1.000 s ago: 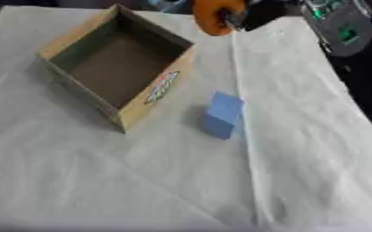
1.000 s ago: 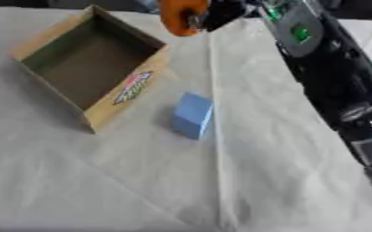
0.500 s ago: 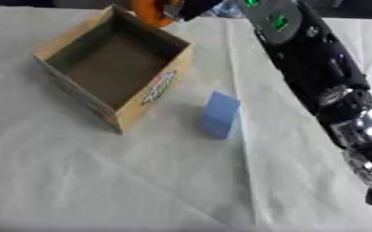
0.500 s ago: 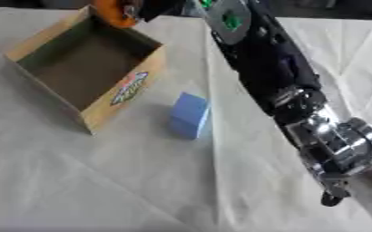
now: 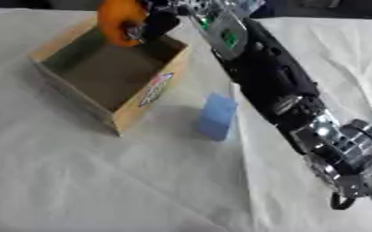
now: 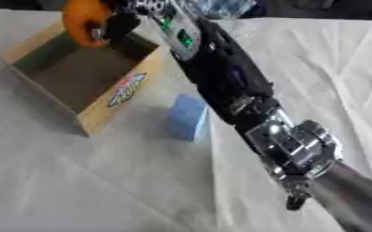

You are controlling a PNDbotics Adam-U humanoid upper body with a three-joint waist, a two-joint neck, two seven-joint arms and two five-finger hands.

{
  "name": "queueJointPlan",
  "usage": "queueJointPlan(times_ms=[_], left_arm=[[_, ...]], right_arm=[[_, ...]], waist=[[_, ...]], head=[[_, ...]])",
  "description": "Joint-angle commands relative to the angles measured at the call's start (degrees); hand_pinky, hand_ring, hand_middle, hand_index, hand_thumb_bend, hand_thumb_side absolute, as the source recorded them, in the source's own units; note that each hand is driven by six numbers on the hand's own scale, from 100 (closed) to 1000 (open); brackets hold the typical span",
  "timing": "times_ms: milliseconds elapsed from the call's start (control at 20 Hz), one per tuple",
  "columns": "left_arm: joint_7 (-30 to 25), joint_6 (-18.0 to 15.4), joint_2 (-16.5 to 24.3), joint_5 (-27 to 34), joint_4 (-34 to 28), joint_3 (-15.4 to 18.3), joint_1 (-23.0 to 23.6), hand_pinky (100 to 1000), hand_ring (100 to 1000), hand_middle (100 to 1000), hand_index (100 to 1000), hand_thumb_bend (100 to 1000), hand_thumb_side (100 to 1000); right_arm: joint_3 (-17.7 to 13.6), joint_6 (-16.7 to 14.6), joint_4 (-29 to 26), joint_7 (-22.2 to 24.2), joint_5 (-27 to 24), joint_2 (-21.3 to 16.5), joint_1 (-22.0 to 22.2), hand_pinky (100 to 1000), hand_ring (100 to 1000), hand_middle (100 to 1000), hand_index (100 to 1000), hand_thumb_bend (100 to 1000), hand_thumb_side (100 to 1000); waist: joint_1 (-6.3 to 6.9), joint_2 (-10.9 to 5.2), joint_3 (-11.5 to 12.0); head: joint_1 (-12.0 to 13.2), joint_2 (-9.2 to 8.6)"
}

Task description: Pick up objects on the table and place them in the box.

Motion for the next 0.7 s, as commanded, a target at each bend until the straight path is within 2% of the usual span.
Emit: queueJointPlan(times_ms=[50, 300, 500, 700], left_arm=[[-0.26, -0.12, 0.55, 0.14, -0.81, -0.16, -0.74, 605, 818, 1000, 695, 292, 982], [-0.42, -0.12, 0.48, 0.26, -0.81, -0.25, -0.84, 604, 818, 1000, 694, 289, 982], [-0.65, -0.02, 0.45, 0.29, -0.81, -0.35, -0.89, 604, 818, 1000, 694, 288, 983], [-0.84, 0.13, 0.41, 0.28, -0.81, -0.33, -0.89, 604, 818, 1000, 694, 287, 981]], right_arm=[[0.05, -1.92, 1.96, -0.66, 3.56, 1.09, -1.79, 725, 764, 669, 828, 100, 261], [-0.15, -4.73, 4.89, -1.86, 8.32, 2.81, -2.02, 765, 795, 701, 836, 100, 295], [-0.44, -5.99, 6.76, -2.08, 11.48, 4.00, -2.23, 813, 825, 770, 876, 110, 327], [-0.71, -6.93, 8.07, -2.35, 14.95, 4.78, -2.27, 886, 901, 826, 922, 234, 417]], waist=[[0.34, -0.92, 0.23], [0.29, -0.89, 0.37], [0.34, -0.88, 0.33], [0.40, -0.86, 0.37]], head=[[-0.43, -0.71], [-0.67, -0.77], [-0.91, -0.82], [-0.99, -0.90]])
